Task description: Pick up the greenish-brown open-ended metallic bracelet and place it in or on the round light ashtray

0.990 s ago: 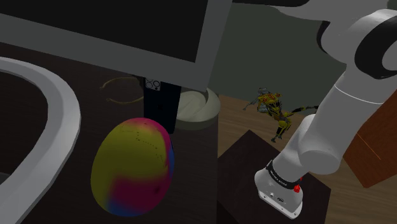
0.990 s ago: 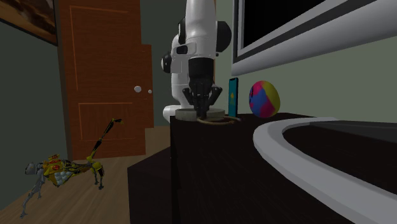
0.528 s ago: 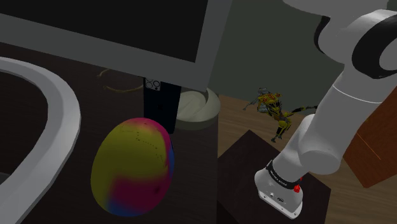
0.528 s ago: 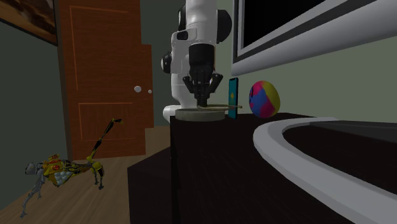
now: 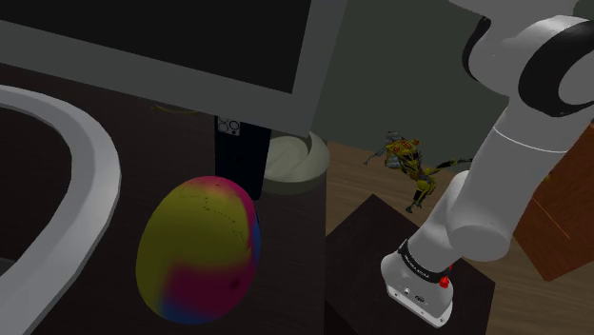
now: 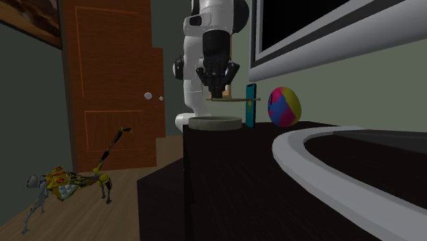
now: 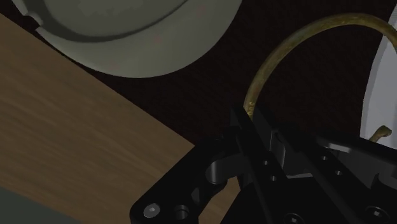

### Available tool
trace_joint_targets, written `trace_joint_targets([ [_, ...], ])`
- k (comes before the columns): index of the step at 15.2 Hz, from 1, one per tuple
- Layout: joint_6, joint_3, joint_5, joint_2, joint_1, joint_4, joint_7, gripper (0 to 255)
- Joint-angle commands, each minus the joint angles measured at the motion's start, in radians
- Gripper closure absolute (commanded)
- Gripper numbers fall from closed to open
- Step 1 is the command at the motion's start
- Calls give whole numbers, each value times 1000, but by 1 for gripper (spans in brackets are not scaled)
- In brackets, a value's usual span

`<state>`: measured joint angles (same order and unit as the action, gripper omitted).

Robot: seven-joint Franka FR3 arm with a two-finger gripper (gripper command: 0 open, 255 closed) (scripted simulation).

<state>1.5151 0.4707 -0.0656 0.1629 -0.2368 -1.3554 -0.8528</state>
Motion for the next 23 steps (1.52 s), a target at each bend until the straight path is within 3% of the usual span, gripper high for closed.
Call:
trace_joint_targets([
  [1,-5,-3,21,-46,14,-36,14,255],
  [6,30,-44,127,-289,65,-292,101,255],
  [13,6,-134,212,-584,70,-553,212,255],
  [23,122,-131,225,-622,61,-707,224,255],
])
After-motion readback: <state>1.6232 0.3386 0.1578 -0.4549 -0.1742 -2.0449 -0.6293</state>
